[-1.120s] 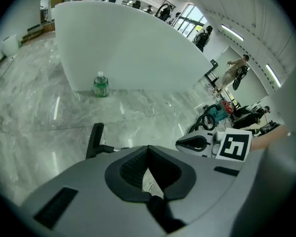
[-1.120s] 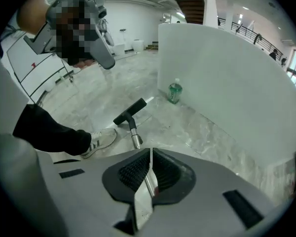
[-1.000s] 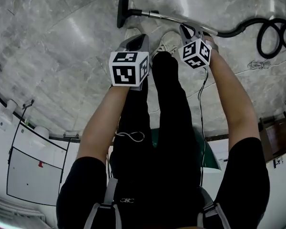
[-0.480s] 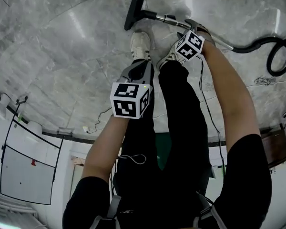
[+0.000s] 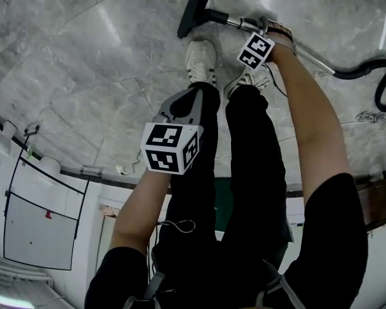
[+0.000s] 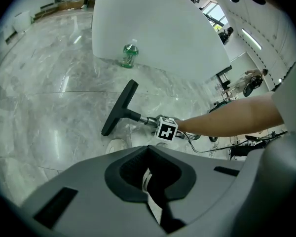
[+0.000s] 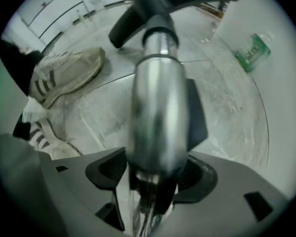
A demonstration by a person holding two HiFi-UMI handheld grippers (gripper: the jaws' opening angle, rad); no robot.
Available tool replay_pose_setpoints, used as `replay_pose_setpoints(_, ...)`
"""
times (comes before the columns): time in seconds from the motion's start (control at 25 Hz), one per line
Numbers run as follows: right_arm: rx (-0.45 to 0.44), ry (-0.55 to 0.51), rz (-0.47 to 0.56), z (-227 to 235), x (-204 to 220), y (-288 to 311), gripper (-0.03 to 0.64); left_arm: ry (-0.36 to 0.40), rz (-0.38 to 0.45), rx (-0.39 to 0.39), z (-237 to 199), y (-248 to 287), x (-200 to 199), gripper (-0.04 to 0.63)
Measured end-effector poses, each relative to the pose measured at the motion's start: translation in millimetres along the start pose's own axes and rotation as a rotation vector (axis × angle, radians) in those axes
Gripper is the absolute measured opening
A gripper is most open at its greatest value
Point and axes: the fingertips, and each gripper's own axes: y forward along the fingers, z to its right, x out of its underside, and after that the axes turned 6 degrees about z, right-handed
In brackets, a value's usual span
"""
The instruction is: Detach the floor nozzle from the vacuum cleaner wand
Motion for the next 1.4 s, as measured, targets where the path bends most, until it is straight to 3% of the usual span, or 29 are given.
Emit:
replay_pose_setpoints(0.08,0.001,-0.047,0.007,-1.0,-1.3,-0.6,0.249,0.012,-0.018,0.001,1.9,1.0,2.9,0.006)
replay_pose_setpoints(0.12,-0.009,-0.031,0.016,-3.4,-2.2,-3.5,0.14,0.02,-0.026,-0.002,3.5,-1.4,3.9,0.006)
replay_pose_setpoints(0.16,-0.025,-0.01,0.022,-7.3,-2.6,-7.7,0.117,0.03,-0.032,-0.009,5.1,-4.6,4.1,0.006)
replay_pose_setpoints(0.36,-0.081,0.0,0.088,-17.0,-5.9,-51.3,0.117,0.062,-0.008,-0.03,19.1,-8.5,-12.3,0.006)
replay_pose_setpoints(0.52,-0.056,0.024,0.208,-4.4,-20.9,-122.3,0.116,0.007,0.048,0.08,54.4,-2.9,-41.4,0.026)
replay_pose_setpoints(0.56,-0.036,0.034,0.244,4.7,-25.2,-141.6,0.117,0.009,0.066,0.109,64.0,0.6,-50.7,0.07)
replay_pose_setpoints(0.64,-0.009,0.056,0.316,17.2,-30.5,-180.6,0.117,-0.025,0.064,0.156,81.7,5.9,-60.1,0.252)
replay_pose_setpoints(0.76,0.002,0.089,0.407,27.9,-28.9,-231.8,0.116,-0.144,0.075,0.207,106.3,3.7,-74.8,0.331)
replay_pose_setpoints(0.88,0.024,0.112,0.469,37.3,-24.6,-274.2,0.115,-0.147,0.18,0.217,129.6,-10.5,-106.3,0.36)
replay_pose_setpoints(1.08,-0.03,0.183,0.58,30.1,-31.9,-342.7,0.114,0.091,0.392,0.205,171.3,-60.1,-162.7,0.36)
replay_pose_setpoints(1.16,-0.055,0.238,0.623,33.9,-35.8,-369.8,0.114,0.142,0.491,0.201,190.6,-82.6,-187.7,0.36)
replay_pose_setpoints(1.28,-0.09,0.305,0.676,39.9,-44.0,-412.4,0.114,0.124,0.65,0.217,213.3,-117.2,-224.2,0.36)
replay_pose_setpoints(1.4,-0.121,0.321,0.721,35.1,-59.6,-456.1,0.114,-0.007,0.811,0.306,224.1,-154.0,-254.8,0.359)
